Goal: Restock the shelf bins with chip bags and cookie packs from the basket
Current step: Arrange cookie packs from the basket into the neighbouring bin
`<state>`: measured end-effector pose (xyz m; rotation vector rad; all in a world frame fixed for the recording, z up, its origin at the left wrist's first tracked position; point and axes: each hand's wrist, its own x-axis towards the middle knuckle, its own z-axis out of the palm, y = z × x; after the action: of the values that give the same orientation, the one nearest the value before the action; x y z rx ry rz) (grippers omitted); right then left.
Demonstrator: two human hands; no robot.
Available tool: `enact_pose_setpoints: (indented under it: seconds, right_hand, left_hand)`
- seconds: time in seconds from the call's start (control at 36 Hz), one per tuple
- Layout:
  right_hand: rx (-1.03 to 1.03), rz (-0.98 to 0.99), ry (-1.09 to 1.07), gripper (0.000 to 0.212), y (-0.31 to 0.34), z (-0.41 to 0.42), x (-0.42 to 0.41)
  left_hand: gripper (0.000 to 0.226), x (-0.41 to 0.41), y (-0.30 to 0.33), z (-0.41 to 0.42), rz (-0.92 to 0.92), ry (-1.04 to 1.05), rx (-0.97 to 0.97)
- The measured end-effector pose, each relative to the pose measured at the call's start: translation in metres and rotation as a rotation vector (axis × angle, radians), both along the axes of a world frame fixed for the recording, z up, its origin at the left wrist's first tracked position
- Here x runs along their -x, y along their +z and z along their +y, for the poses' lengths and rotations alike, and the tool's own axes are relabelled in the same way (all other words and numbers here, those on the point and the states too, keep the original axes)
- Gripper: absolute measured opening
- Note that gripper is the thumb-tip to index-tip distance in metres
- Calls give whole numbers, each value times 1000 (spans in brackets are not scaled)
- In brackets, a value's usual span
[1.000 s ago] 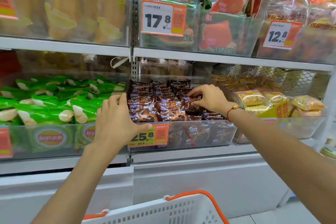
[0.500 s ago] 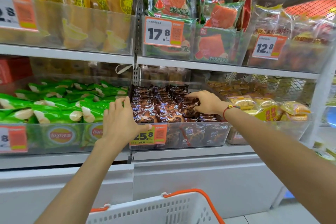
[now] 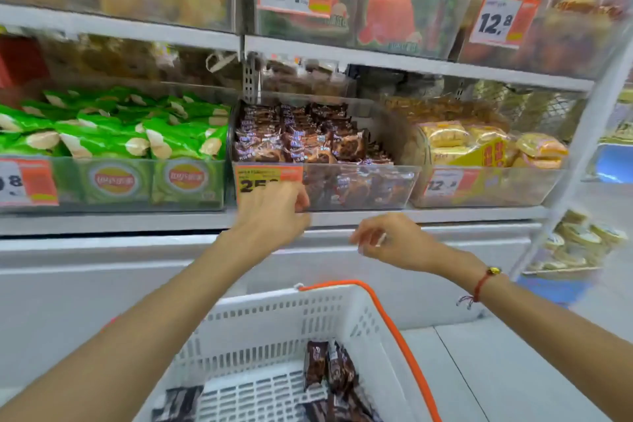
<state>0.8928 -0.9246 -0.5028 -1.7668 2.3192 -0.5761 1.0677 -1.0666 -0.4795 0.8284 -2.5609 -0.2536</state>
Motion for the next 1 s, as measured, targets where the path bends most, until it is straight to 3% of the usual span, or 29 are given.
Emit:
enact_pose_setpoints:
  seconds: [0.17,0.28,0.39,0.56,0.67,0.81,1.0]
  right_hand:
    - [-278,-161,0,24,-94,28,-22]
    - [-494,-116,33,31,-159,43,-43]
    - [-660,-100,73,32,-203,56,-57]
    - [-809,-75,277,54,-254,69,-70]
    - [-835,-9,379,63,-277,69,-77]
    - [-771,51,391,46,-296,70,-81]
    - [-742,-170,309,29,-274,57,-71]
  left_hand:
    - [8,6,-75,30,-262,-48,-306]
    - [18,-1,-157,57,-395,-67,-504]
    - [15,-15,-231,94,-681,-155,-659]
    - [28,-36,-289,128,-968,-249,-884]
    - [56,-40,-303,134,-926,-183,-956]
    - [69,-42,-310,137,-839,-168,-1052]
    - [72,-39,-307,128,-857,-145,-1039]
